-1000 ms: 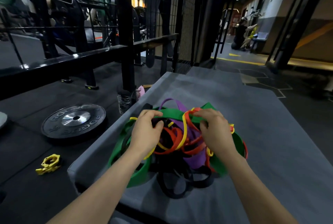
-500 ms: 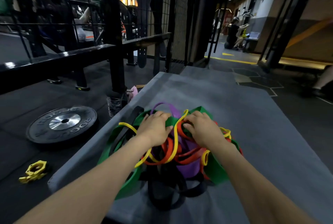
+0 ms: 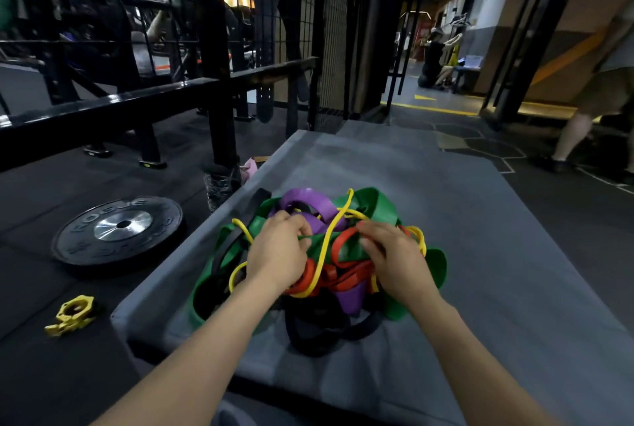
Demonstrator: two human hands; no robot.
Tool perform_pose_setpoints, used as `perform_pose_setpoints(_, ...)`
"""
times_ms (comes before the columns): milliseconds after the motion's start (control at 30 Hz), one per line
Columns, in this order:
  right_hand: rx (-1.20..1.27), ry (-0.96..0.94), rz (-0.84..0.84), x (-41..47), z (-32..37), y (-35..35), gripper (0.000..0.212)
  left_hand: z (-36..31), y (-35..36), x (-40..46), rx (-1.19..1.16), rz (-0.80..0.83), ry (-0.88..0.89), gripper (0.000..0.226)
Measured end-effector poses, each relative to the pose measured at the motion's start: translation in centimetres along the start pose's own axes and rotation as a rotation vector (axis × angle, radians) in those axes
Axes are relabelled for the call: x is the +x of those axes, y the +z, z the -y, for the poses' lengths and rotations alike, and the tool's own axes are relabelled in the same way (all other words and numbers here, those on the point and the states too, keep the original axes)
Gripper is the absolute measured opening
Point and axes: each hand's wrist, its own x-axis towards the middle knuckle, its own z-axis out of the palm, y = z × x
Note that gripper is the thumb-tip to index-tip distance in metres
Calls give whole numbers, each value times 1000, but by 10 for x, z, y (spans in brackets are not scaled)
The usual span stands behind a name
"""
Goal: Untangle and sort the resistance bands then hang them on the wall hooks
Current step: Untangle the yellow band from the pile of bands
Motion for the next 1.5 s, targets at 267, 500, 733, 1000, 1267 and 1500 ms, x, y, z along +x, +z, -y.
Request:
perform_pose_setpoints(267, 153, 587, -439, 9, -33, -21, 20, -21, 10, 9, 22, -66, 52, 28)
perform_pose_setpoints(500, 266, 769, -244, 27, -60, -18, 38, -60, 34, 17, -22, -108, 363, 25)
perform_pose_setpoints(733, 436, 813, -59, 29, -74, -21, 44, -89, 61, 30, 341, 192, 589, 51)
perform_pose_setpoints(1000, 737, 741, -175, 28, -67, -49, 19, -63, 26, 26, 455, 94, 443, 25)
perform_pose_setpoints(1267, 884, 634, -472, 18, -43, -78, 30, -54, -1, 14, 532, 45, 445, 28)
perform_pose_setpoints(1500, 899, 563, -570, 2, -47, -81, 25, -53, -7, 1, 357, 180, 292, 27)
